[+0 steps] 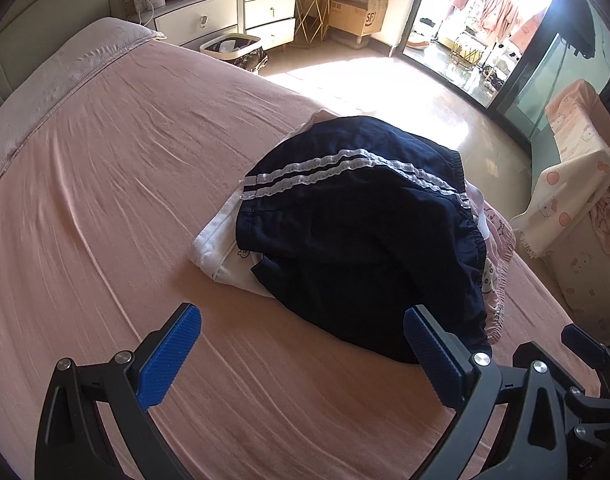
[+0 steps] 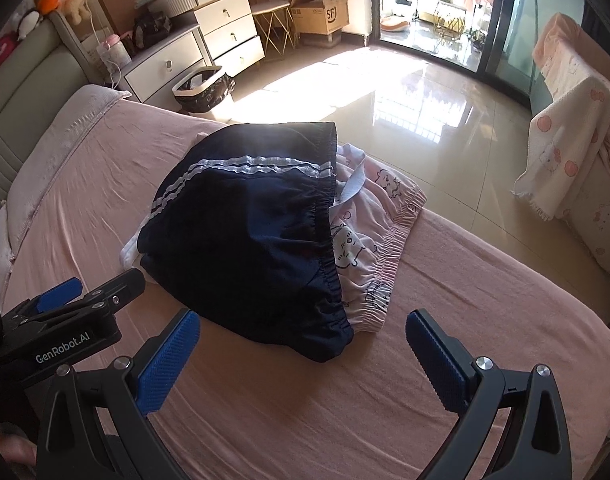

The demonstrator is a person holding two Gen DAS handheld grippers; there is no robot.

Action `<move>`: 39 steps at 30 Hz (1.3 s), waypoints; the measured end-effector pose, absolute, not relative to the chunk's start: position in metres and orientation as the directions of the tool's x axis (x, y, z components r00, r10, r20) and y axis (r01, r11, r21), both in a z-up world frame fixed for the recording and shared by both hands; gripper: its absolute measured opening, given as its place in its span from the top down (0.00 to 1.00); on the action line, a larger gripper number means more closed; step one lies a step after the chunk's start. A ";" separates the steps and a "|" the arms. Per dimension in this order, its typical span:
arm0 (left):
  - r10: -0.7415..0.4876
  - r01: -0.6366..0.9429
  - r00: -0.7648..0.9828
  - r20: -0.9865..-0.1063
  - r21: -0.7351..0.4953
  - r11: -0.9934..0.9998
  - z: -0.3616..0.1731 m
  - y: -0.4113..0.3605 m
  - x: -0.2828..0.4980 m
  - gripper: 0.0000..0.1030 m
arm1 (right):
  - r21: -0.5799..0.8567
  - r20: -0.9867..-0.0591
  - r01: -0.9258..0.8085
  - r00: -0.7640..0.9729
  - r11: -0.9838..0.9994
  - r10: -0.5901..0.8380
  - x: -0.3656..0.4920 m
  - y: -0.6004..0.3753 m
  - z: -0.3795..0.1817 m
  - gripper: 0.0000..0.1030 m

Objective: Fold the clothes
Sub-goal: 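Lower both grippers onto the navy shorts' waistband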

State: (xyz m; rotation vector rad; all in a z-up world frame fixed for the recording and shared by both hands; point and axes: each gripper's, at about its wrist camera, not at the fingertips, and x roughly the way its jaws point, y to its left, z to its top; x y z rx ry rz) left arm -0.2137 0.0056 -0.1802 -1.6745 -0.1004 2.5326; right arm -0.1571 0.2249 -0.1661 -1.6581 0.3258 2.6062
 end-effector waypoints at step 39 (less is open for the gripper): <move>0.164 -0.065 -0.351 -0.922 -0.150 -0.986 -0.276 0.006 -0.245 0.00 | 0.117 -0.918 0.034 -0.377 -0.993 -0.121 -0.232 0.224 -0.266 0.00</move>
